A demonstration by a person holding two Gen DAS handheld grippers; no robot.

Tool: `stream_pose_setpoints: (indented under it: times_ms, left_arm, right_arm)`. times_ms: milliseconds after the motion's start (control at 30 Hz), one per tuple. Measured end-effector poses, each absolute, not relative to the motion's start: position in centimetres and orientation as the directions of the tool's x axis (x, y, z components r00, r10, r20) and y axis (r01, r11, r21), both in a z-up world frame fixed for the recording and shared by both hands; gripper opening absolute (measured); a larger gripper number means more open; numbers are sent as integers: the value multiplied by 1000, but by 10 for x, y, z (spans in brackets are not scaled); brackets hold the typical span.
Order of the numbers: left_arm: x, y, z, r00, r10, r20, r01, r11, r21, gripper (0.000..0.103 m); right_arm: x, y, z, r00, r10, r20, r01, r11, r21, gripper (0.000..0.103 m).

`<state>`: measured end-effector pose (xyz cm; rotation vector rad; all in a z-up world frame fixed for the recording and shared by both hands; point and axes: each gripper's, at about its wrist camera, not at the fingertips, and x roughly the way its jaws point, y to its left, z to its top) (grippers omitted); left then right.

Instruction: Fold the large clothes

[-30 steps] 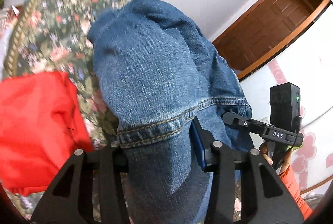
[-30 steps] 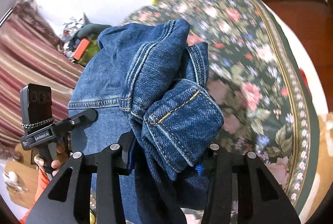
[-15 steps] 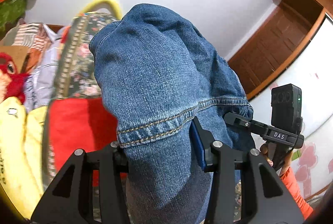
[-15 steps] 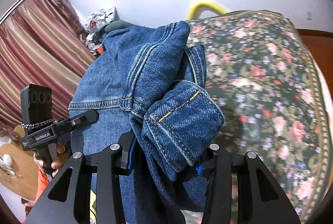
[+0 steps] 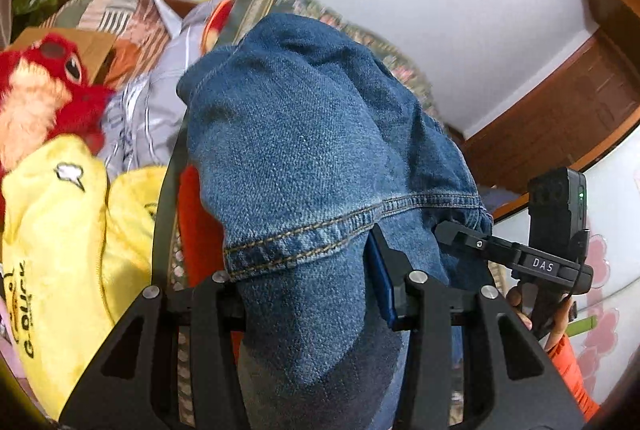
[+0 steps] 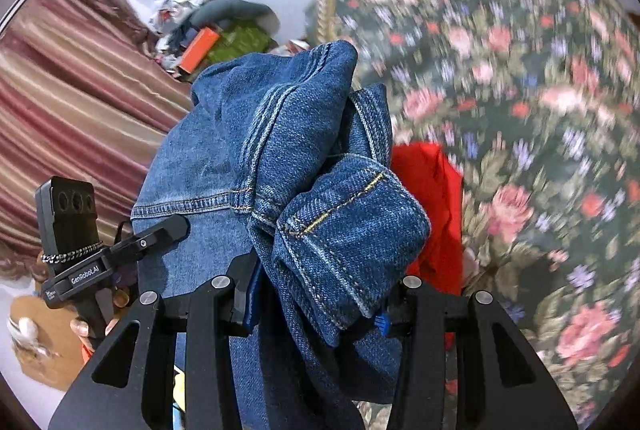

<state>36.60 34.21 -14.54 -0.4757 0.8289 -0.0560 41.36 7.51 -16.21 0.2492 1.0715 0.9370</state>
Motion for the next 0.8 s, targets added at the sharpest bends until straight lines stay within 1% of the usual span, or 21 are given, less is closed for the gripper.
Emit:
stream_pose_setpoints:
  times_ms: [100,233,333,433,500,567,667,733,800]
  left_arm:
    - [376,345,-169,649,-223,-727,-156,897,-414,45]
    - [383,348,-193,637,-197,-745,-174,905,-389,52]
    - [381,346,-196,635,-171,-754,-192,910,-367,58]
    - [379,341,-196,625,-139,-768,-198,924,-327,60]
    - [373,334,-191,623,-92,-777,-204,939,-275,62]
    - [368,330,-187,626,-56,-778,-207,950,-235,66]
    - [352,319,-180,628,-17,-778,-199,963,-182,72]
    - [340,308,-178,624,31,-781,-191,975,-114,73]
    - [329,301,-177,635,83,-768,-199,978,-59,79]
  right_arm:
    - [422,77,-194,128,744,-655,-487,623,612,39]
    - [426,75,-212,120,742,-660,-476,626,618,40]
    - [417,78,-209,146,702,-698,-527,652,545,42]
    - [401,81,-203,202,643,-739,-585,684,435,48]
    - [391,81,-200,244,607,-756,-608,703,368,51]
    - [384,79,-199,278,572,-771,-623,719,308,53]
    - [377,75,-198,309,538,-784,-631,733,254,56]
    - [369,69,-196,340,508,-791,-627,750,212,60]
    - [365,63,-196,370,470,-801,-611,773,172,77]
